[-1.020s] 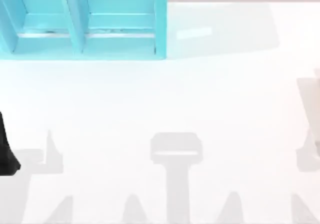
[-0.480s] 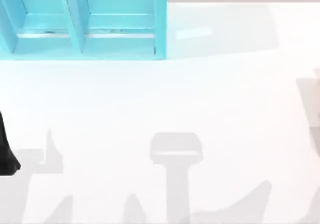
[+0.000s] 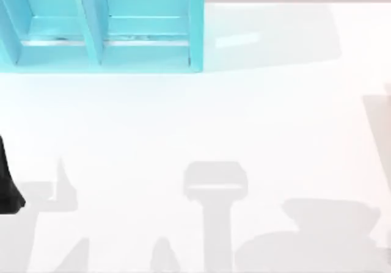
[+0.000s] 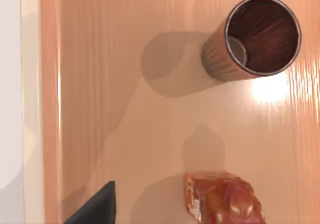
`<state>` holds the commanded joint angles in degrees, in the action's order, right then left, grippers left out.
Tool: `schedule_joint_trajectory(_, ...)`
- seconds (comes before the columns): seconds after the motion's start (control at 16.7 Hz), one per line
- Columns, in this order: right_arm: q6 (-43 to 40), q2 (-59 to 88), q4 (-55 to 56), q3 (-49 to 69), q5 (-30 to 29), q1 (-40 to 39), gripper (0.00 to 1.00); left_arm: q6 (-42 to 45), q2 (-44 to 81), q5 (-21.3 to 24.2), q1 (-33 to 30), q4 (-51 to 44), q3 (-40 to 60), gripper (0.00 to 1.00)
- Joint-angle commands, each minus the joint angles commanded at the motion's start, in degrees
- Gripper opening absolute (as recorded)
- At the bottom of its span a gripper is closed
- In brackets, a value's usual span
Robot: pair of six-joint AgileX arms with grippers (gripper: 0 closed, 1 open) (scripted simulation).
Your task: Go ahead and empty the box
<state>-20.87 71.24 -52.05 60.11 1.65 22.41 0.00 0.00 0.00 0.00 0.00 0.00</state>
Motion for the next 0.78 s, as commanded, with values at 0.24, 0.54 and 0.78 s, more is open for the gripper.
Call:
schedule_joint_trajectory(0.24,-3.62,12.17,-9.15,8.27,-0.64,3.75,1.00,0.00,0.00,0.00,0.00,0.00,0.00,1.00)
schedule_joint_trajectory(0.54,-6.18,21.62,-16.65,12.11,-1.11,5.91,1.00,0.00,0.00,0.00,0.00,0.00,0.00,1.00)
schedule_joint_trajectory(0.78,-6.30,22.20,-17.14,12.21,-1.14,6.02,1.00,0.00,0.00,0.00,0.00,0.00,0.00,1.00)
